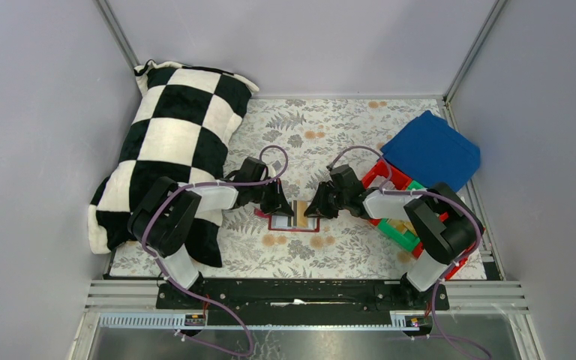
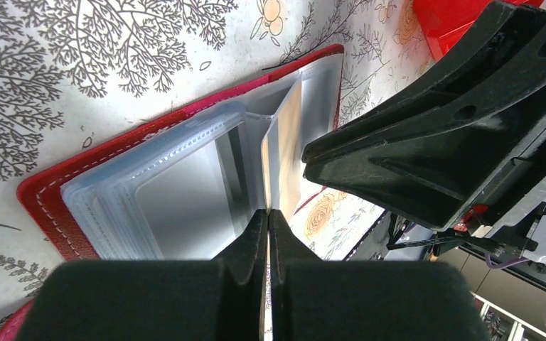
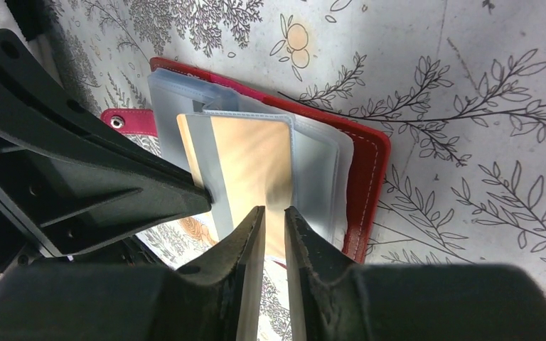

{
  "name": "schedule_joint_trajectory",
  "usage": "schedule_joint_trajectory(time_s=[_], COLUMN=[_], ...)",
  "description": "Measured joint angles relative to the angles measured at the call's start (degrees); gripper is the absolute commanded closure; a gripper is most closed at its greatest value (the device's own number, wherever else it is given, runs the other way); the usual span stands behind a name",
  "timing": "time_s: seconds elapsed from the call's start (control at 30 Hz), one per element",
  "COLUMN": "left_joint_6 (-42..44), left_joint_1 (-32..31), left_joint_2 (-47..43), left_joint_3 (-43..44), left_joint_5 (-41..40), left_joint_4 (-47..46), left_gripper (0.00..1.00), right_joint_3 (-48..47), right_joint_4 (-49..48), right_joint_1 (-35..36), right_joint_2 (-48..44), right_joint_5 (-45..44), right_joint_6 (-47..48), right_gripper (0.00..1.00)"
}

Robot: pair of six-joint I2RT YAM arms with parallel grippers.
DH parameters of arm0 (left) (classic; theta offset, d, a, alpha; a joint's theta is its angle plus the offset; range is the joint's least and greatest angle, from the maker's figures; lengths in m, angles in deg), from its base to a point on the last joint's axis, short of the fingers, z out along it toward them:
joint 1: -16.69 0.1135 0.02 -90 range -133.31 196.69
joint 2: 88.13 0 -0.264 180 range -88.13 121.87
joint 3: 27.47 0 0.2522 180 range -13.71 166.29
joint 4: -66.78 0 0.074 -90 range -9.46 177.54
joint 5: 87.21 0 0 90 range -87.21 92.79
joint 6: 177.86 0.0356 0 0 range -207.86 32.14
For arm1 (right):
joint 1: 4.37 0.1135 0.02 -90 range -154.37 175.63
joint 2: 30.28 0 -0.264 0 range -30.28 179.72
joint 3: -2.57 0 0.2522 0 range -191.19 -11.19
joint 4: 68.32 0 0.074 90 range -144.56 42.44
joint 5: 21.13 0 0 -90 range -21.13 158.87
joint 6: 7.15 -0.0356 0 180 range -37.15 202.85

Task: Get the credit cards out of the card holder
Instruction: Remove the credit card from the card holder.

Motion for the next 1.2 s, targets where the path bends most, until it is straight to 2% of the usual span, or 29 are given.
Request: schedule_joint_trajectory(time_s=[0.1,0.4,0.5,0.57,0.67,0.8,0.87,0.9,1.0,1.07,1.17,1.2], left_joint_6=[0.0,-0.2,-0.1,0.0,0.0,-0.2,-0.2,-0.4,-0.4,-0.4,-0.5,-0.6], left_joint_1=[0.0,0.1,0.1,0.1,0.1,0.1,0.1,0.2,0.5,0.7,0.8,0.8], left_joint_2=[0.1,0.1,0.1,0.1,0.1,0.1,0.0,-0.3,-1.0,-1.2,-1.2,-1.2], left_joint_3=[0.0,0.0,0.0,0.0,0.0,0.0,-0.2,-0.4,-1.0,-1.2,-1.2,-1.2], left_joint_5=[0.0,0.1,0.2,0.2,0.2,0.2,0.1,0.1,0.1,0.2,0.6,0.6], left_joint_4=[0.0,0.0,0.4,1.1,1.5,1.4,1.2,1.3,1.2,1.2,1.0,1.0], left_gripper=[0.99,0.85,0.87,0.92,0.96,0.86,0.85,0.86,0.98,1.0,0.88,0.86], right_joint_3=[0.0,0.0,0.0,0.0,0.0,0.6,0.7,0.8,1.0,1.1,1.2,1.2], right_joint_4=[-0.3,-0.3,-0.3,-0.4,-0.5,-1.4,-1.7,-1.9,-2.3,-2.6,-2.7,-2.7], right_joint_1=[0.0,0.0,0.0,0.0,0.0,0.0,0.0,0.0,0.0,0.0,0.0,0.0], right_joint_2=[0.6,1.2,1.5,1.6,1.7,1.7,1.7,1.7,1.7,1.7,1.8,1.8], right_joint_5=[0.0,-0.7,-0.8,-0.9,-0.9,-0.9,-0.9,-0.9,-0.9,-0.9,-0.9,-0.9], right_joint_6=[0.0,-0.7,-0.8,-0.9,-1.0,-1.6,-1.8,-1.8,-2.0,-2.1,-2.1,-2.2], right_gripper=[0.8,0.86,0.92,1.0,1.0,1.0,1.0,1.0,1.0,1.0,1.0,1.0])
